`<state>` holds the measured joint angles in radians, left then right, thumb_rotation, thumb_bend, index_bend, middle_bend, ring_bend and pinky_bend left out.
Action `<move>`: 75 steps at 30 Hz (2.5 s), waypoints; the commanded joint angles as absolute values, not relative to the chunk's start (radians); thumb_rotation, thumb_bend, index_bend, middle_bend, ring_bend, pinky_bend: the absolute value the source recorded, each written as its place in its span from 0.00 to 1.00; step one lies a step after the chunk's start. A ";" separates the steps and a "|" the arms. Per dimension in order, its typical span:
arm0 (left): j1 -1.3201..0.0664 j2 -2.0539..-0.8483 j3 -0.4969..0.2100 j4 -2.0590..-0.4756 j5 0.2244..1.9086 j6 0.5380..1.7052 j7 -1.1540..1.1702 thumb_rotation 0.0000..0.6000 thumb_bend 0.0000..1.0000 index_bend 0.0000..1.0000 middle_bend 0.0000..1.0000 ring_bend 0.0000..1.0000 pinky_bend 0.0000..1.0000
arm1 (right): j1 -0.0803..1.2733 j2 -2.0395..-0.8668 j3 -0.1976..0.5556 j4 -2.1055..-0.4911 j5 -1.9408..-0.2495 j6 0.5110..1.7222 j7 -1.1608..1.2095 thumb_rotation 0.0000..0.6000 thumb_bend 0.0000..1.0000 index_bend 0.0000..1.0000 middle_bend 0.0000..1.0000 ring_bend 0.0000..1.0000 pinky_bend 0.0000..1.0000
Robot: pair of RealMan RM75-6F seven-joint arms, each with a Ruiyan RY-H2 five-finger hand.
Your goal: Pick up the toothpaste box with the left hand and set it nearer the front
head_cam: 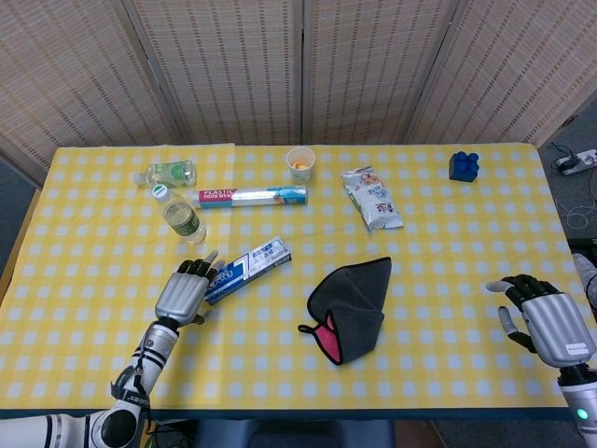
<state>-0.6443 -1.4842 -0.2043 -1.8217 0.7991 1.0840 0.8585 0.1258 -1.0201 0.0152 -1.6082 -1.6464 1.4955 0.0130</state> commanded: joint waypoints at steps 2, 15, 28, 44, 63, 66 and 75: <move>-0.702 -1.532 -0.214 -1.795 0.710 1.112 0.913 1.00 0.27 0.00 0.03 0.11 0.11 | 0.122 -1.018 0.015 -1.607 -1.646 1.500 0.016 1.00 0.49 0.33 0.37 0.30 0.42; -0.813 -1.607 -0.243 -1.734 0.489 1.184 0.996 1.00 0.26 0.00 0.07 0.15 0.18 | 0.115 -1.015 0.015 -1.596 -1.639 1.505 0.032 1.00 0.50 0.34 0.38 0.30 0.42; -0.885 -1.689 -0.275 -1.637 0.356 1.224 1.001 1.00 0.26 0.12 0.18 0.28 0.37 | 0.113 -1.013 0.019 -1.592 -1.628 1.501 0.036 1.00 0.50 0.35 0.38 0.30 0.42; -0.849 -1.615 -0.139 -1.629 0.565 1.309 0.995 1.00 0.26 0.35 0.40 0.45 0.59 | 0.113 -1.014 0.021 -1.595 -1.623 1.494 0.031 1.00 0.50 0.38 0.39 0.30 0.42; -0.669 -1.209 0.119 -1.812 1.135 1.497 0.910 1.00 0.26 0.36 0.40 0.44 0.60 | 0.124 -1.015 0.020 -1.609 -1.631 1.478 0.016 1.00 0.51 0.39 0.39 0.31 0.42; -0.644 -1.164 0.141 -1.837 1.221 1.518 0.889 1.00 0.26 0.36 0.40 0.44 0.60 | 0.127 -1.017 0.020 -1.611 -1.630 1.473 0.012 1.00 0.51 0.39 0.39 0.31 0.42; -0.586 -1.048 0.157 -1.921 1.421 1.563 0.910 1.00 0.26 0.35 0.40 0.43 0.60 | 0.130 -1.016 0.020 -1.622 -1.634 1.470 -0.001 1.00 0.51 0.39 0.39 0.31 0.42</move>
